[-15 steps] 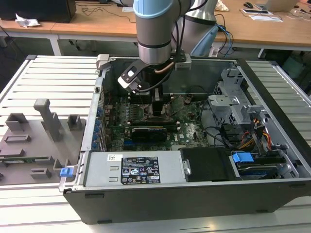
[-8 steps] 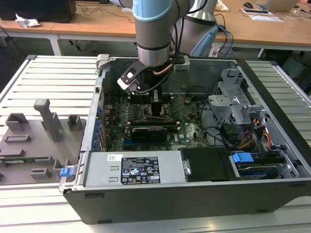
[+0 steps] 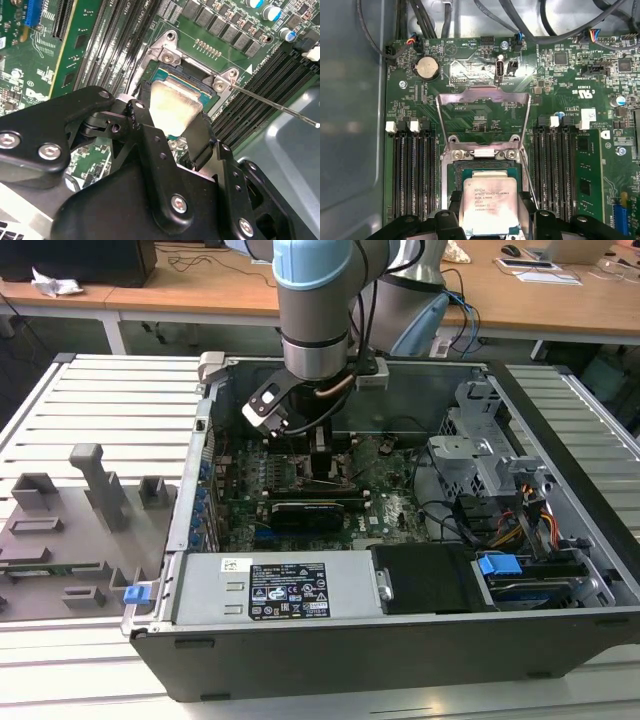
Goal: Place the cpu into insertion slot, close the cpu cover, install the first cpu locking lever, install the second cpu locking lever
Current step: 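Place the cpu into insertion slot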
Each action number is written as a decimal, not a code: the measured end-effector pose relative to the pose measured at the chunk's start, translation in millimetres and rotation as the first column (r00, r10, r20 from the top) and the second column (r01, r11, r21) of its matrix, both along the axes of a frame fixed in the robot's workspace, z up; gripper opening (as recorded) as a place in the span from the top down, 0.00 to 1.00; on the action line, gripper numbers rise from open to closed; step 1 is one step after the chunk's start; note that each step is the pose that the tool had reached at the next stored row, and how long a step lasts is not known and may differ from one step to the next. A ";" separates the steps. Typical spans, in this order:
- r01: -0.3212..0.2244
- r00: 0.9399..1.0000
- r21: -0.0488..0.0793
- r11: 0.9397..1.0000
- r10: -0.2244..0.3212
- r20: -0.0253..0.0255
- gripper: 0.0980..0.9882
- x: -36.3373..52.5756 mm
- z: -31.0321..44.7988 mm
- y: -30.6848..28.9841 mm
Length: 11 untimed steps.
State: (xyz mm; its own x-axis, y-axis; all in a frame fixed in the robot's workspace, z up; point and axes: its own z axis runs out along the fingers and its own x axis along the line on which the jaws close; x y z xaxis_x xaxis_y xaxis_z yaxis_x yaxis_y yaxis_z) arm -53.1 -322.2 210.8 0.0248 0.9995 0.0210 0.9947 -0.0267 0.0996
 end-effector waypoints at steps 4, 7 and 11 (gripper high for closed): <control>0.002 1.000 0.000 1.000 -0.002 0.000 0.52 0.1 -4.5 0.8; 0.002 1.000 0.000 1.000 -0.002 0.000 0.52 0.0 -6.4 1.0; 0.003 1.000 0.000 1.000 -0.003 0.000 0.52 0.1 -6.7 1.2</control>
State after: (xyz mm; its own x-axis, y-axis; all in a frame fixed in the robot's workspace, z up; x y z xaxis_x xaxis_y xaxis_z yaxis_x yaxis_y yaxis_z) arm -53.0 -321.0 204.1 0.0273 0.9994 0.0208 0.9946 -0.0293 0.0998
